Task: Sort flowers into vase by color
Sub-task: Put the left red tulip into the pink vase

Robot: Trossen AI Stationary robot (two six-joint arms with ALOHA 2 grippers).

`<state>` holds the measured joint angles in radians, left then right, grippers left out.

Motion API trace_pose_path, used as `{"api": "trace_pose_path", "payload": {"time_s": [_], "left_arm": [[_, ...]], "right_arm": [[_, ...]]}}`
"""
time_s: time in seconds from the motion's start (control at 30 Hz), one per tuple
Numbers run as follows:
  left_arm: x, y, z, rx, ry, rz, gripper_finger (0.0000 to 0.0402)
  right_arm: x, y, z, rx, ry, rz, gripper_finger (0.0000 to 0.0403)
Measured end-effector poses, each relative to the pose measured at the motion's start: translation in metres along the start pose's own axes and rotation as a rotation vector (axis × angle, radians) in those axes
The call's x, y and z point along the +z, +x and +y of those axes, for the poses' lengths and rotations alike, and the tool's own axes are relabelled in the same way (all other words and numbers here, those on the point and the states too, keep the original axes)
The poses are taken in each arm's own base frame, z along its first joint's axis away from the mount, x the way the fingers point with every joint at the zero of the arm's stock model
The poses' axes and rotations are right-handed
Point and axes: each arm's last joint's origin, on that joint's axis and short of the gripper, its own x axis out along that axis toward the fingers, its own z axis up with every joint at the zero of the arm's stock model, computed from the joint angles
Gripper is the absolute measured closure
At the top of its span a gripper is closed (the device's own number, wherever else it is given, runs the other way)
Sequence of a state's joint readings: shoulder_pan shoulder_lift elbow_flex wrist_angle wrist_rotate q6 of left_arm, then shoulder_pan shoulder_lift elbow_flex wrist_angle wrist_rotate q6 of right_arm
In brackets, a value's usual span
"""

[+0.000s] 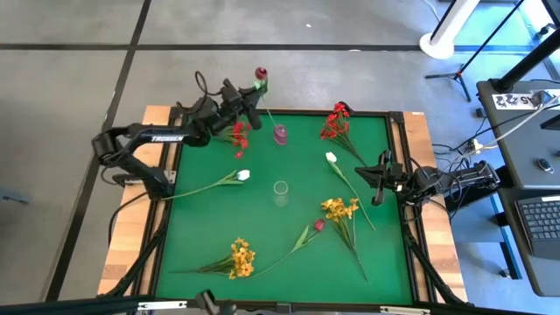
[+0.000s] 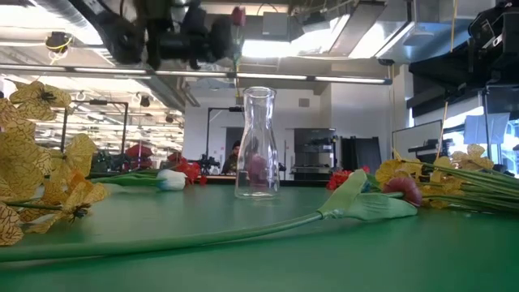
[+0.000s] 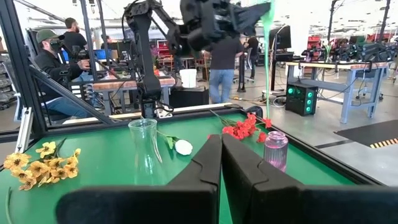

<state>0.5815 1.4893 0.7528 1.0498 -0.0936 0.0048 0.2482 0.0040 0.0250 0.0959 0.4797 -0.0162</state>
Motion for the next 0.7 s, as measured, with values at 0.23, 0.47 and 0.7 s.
{"api": "trace_pose_path", "payload": {"time_s": [0.23, 0.47, 0.7], "left_arm": [[-0.022, 0.016, 0.013, -0.061, -0.064, 0.032, 0.0399], [-0.036, 0.028, 0.011, -0.081, -0.04, 0.077, 0.0398], [-0.041, 0.027, 0.011, -0.079, -0.028, 0.126, 0.039]], "right_arm": [[0.0, 0.0, 0.0, 0.0, -0.001, 0.0, 0.0388], [0.0, 0.0, 0.0, 0.001, 0.0, 0.0, 0.0388], [0.0, 0.0, 0.0, 0.001, 0.0, 0.0, 0.0388]]}}
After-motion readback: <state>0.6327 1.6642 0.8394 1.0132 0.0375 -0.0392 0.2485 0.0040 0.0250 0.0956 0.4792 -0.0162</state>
